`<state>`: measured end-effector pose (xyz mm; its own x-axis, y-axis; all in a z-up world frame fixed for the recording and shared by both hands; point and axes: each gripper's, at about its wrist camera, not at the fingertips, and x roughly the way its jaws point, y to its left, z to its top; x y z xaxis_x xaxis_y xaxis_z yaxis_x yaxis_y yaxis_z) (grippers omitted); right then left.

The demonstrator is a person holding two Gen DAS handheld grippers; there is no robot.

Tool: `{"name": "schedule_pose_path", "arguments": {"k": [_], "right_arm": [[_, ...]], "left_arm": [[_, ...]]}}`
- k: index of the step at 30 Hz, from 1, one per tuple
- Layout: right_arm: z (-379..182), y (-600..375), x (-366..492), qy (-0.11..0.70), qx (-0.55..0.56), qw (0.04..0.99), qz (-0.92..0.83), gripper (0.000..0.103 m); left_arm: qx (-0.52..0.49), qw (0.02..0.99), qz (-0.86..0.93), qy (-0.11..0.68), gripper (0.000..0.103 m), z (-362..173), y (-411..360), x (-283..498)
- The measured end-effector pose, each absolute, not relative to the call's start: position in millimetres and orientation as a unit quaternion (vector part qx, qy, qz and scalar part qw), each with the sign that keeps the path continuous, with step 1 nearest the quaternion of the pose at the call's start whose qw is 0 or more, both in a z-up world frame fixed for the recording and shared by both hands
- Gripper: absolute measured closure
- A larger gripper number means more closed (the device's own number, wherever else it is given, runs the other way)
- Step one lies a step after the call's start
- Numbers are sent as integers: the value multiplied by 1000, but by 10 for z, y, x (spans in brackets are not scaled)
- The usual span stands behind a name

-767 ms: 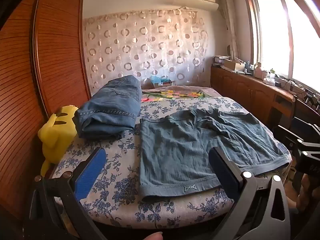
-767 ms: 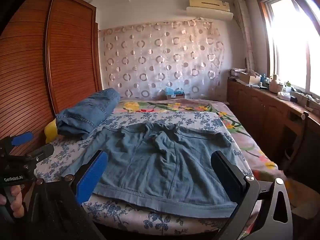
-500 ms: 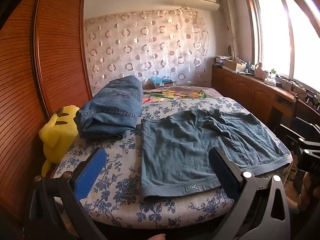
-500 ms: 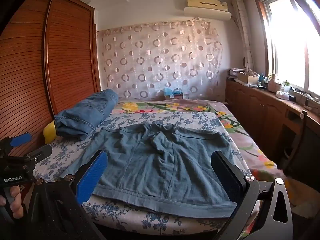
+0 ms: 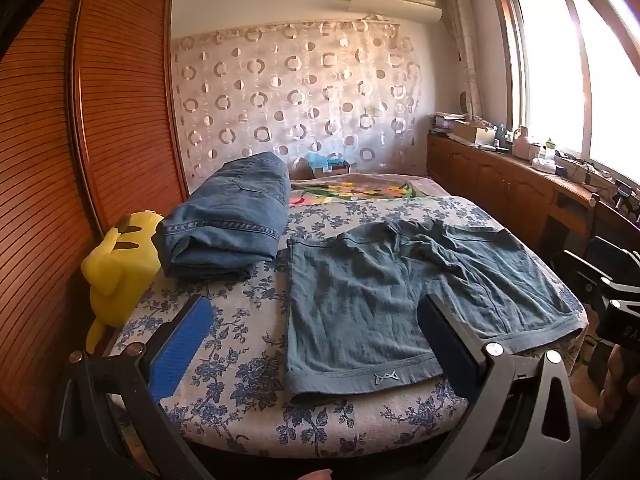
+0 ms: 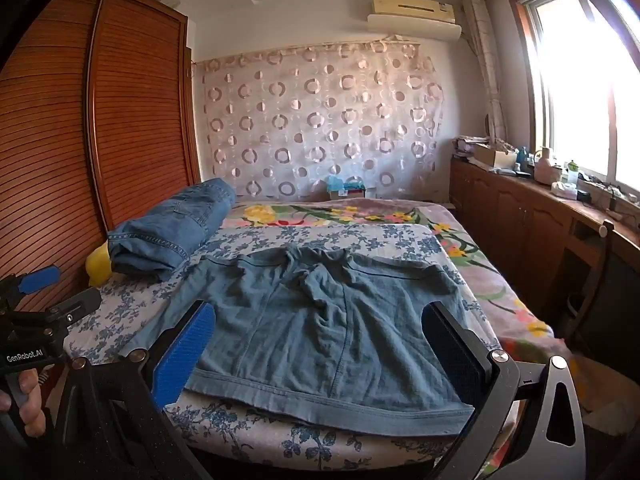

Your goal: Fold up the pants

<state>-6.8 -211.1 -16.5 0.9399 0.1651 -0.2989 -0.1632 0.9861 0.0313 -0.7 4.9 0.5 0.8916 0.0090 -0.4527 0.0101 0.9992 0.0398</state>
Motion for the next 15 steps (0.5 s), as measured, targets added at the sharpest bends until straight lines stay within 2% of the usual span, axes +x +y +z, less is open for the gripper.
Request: {"name": "schedule_pose_path", "arguments": {"k": [15], "right_arm": [[-146,-2095,-93,150,3,985,83,0]], "left_arm": [[21,973,0,232,0,37,120,0]]}}
